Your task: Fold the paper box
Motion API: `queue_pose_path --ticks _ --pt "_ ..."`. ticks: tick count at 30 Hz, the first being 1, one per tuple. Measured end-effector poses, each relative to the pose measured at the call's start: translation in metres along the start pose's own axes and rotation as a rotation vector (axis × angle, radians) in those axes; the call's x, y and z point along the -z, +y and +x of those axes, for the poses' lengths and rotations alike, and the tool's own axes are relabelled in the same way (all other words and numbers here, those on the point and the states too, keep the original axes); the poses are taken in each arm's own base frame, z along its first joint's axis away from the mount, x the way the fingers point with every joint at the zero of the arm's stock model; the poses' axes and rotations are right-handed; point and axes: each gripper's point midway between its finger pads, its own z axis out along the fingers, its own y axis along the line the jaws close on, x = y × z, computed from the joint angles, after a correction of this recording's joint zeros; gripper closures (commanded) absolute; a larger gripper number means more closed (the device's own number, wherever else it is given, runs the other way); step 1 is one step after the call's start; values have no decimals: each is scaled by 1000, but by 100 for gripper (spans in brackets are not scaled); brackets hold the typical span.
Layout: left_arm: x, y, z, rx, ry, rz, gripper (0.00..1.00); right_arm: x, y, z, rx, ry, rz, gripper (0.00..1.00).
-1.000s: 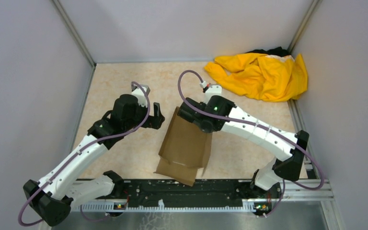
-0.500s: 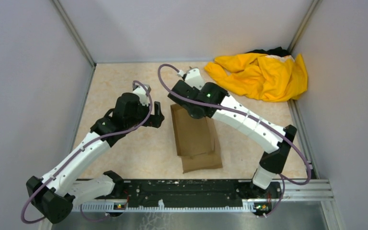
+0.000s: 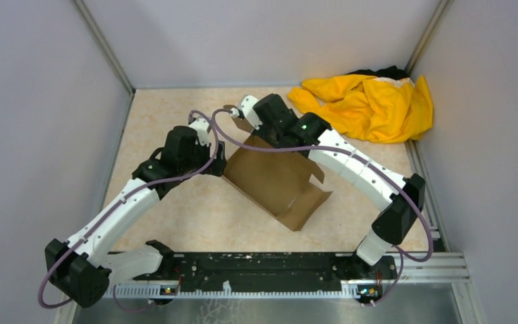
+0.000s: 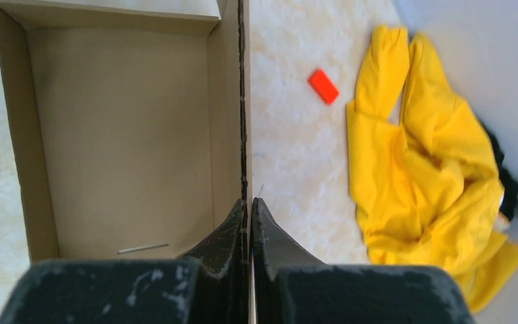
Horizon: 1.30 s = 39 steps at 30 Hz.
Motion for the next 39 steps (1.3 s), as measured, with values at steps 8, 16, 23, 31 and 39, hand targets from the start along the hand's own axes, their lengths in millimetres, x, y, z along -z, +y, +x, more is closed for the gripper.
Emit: queue_pose_path --ticks 8,16,23,31,39 --pt "-1 -1 18 25 25 15 2 9 14 -42 189 -238 -197 100" --pt "-3 14 54 73 98 -68 2 9 44 -48 266 -315 -380 100" --pt "-6 27 59 99 111 -152 2 -4 50 -36 262 -317 -433 88" --pt "-14 29 70 125 152 -177 2 -15 54 -26 261 -313 -437 50" --pt "-15 29 80 145 172 -185 2 -9 51 -36 260 -354 -434 21"
